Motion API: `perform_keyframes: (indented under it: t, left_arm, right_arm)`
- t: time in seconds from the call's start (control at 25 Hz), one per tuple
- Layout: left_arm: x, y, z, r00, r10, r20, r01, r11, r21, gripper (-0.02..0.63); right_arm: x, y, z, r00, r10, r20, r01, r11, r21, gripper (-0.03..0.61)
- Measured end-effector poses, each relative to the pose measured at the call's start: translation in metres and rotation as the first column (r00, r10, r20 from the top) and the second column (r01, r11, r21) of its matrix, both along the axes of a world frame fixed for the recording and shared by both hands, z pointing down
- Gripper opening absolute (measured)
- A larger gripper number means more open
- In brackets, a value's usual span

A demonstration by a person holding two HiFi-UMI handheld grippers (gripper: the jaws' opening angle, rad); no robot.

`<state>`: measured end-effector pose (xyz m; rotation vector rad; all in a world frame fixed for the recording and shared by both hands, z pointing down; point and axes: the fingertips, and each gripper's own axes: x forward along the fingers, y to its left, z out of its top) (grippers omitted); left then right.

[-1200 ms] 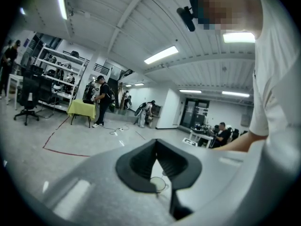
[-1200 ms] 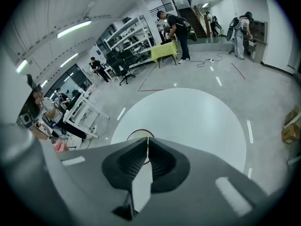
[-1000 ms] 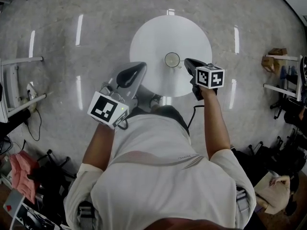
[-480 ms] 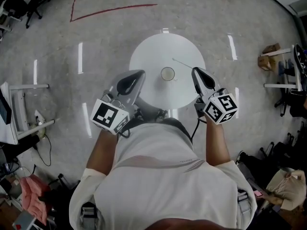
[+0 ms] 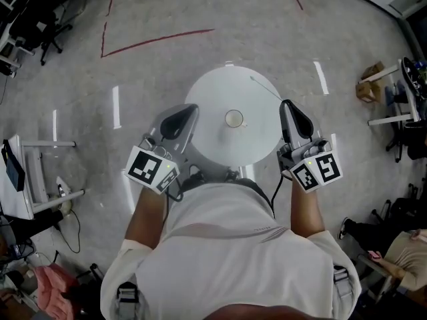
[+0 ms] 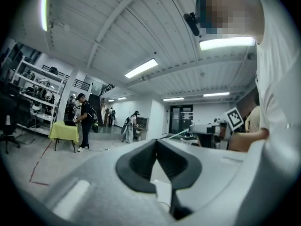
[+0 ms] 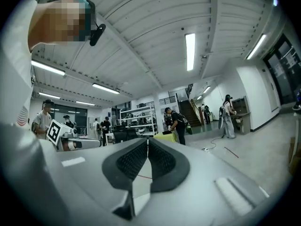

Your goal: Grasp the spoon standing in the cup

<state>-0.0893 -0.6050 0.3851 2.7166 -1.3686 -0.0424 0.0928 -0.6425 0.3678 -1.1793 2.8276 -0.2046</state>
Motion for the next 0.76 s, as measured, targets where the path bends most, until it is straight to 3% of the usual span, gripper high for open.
perform_keyframes:
  t: [0.76]
  left_arm:
    - [0.007,0.011,0.004,1.000,0.009,0.007,-0.009,1.000,-0.017,0.002]
  right_arm:
    - [0.001,0.008,0.008,1.000,-0.012,-0.014,0.012,1.000,-0.016,0.012]
